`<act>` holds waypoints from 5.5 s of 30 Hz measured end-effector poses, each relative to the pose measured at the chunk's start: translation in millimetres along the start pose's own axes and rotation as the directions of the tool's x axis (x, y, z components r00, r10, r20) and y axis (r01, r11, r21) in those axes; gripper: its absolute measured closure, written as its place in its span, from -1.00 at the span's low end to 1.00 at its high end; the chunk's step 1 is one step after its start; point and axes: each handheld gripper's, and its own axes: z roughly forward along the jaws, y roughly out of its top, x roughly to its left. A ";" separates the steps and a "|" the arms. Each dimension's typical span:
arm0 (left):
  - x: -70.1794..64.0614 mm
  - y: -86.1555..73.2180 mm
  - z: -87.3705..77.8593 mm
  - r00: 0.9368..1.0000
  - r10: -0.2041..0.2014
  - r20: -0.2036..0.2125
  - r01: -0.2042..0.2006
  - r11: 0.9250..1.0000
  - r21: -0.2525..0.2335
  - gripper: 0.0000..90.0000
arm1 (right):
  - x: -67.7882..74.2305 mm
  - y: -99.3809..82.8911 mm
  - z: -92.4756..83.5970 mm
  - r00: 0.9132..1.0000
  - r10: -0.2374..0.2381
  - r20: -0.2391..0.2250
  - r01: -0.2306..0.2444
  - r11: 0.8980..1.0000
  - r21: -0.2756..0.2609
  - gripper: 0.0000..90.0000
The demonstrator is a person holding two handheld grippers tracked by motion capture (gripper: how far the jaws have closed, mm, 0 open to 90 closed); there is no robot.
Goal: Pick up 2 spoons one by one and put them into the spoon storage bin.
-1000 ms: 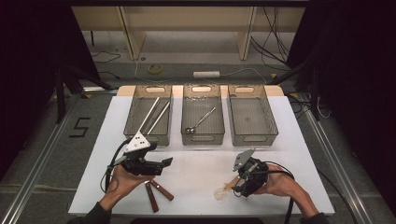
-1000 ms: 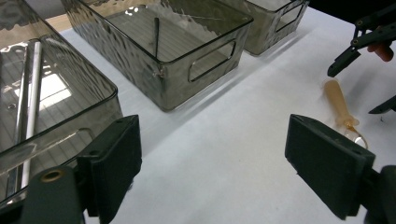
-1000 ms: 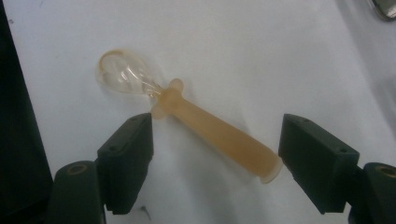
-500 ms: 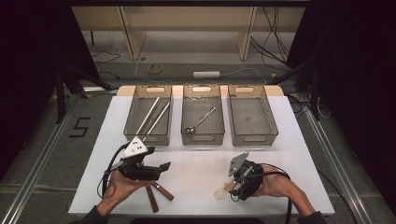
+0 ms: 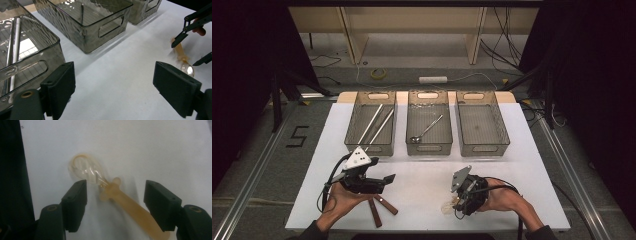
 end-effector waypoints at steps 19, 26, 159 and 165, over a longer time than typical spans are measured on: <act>-1.1 0.1 1.2 1.000 0.012 -0.002 -0.012 1.000 0.005 -0.60 | 0.9 2.4 6.3 0.998 -0.064 0.021 0.064 0.998 0.016 0.30; -1.4 0.1 1.3 1.000 0.014 -0.002 -0.014 1.000 0.009 -0.60 | 0.7 2.2 5.9 0.995 -0.100 0.009 0.100 0.995 0.015 0.38; 0.7 -7.0 -16.7 0.999 -0.024 -0.032 0.019 0.988 -0.151 -0.65 | -158.6 90.2 -29.2 0.805 0.593 -0.003 -0.523 0.707 -0.475 0.72; 0.2 -7.1 -16.6 0.999 -0.019 -0.029 0.015 0.989 -0.148 -0.65 | -160.5 92.7 -18.7 0.794 0.607 -0.002 -0.542 0.708 -0.452 0.68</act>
